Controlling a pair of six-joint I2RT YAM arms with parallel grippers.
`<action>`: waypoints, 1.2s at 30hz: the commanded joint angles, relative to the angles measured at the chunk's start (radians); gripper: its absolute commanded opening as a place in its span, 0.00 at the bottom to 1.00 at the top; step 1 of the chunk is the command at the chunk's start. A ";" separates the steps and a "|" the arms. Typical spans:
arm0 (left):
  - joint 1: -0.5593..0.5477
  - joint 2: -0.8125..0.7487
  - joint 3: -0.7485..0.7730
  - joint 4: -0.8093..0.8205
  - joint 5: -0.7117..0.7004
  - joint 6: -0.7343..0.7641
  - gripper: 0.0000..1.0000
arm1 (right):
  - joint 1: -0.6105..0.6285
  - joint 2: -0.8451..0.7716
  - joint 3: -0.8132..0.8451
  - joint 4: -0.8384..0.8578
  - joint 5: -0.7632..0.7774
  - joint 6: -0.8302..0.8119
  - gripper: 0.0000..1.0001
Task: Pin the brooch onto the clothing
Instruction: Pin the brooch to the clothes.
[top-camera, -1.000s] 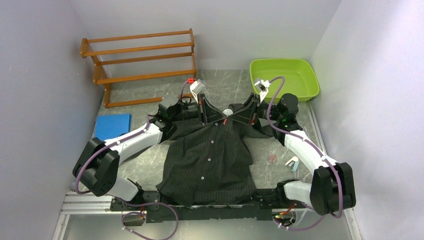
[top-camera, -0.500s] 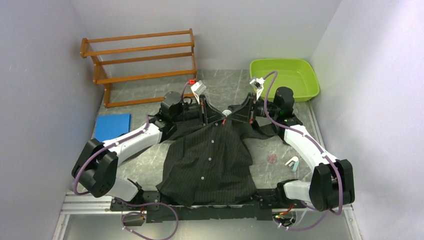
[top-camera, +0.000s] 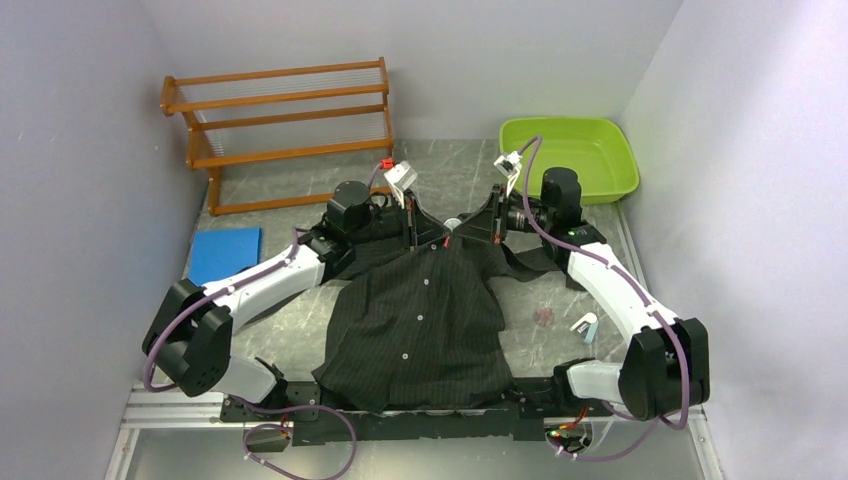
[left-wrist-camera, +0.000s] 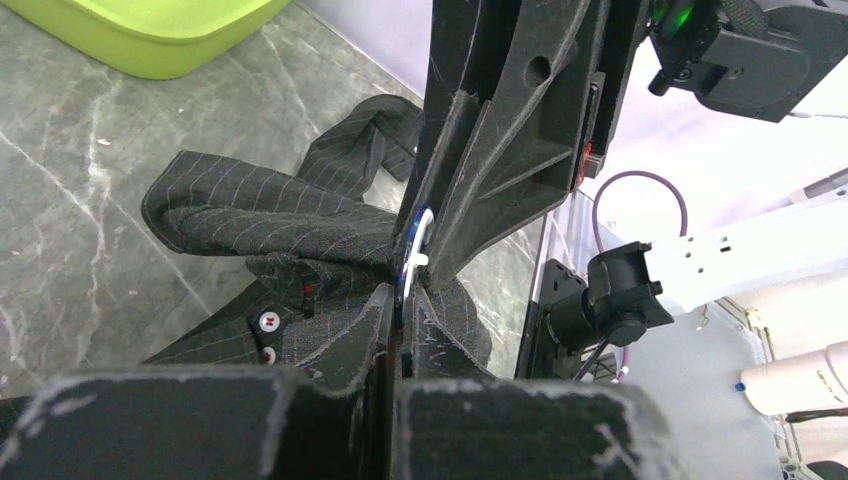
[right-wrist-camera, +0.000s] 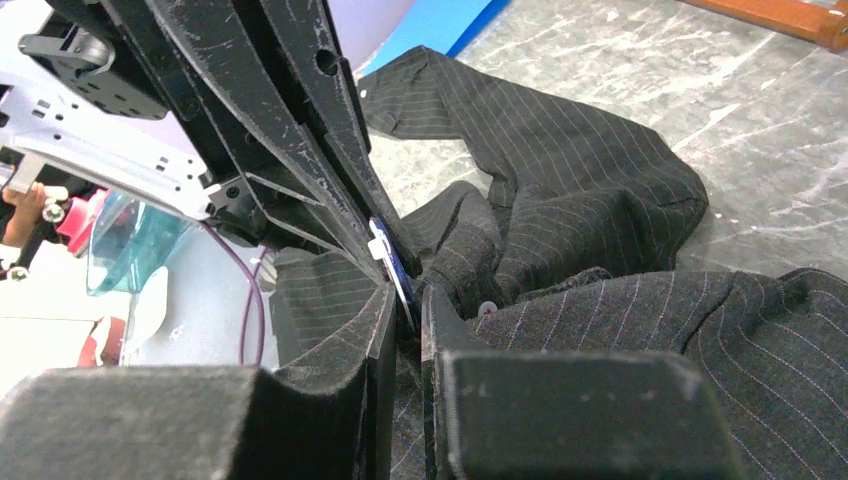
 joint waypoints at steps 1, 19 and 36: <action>-0.061 -0.080 0.037 0.032 0.075 0.015 0.02 | -0.002 -0.013 -0.002 0.056 0.182 0.007 0.00; -0.065 -0.130 -0.091 0.109 -0.018 -0.021 0.03 | -0.004 -0.122 -0.183 0.495 0.186 0.240 0.00; -0.065 -0.124 -0.111 0.121 -0.034 -0.022 0.03 | -0.004 -0.126 -0.205 0.616 0.162 0.317 0.00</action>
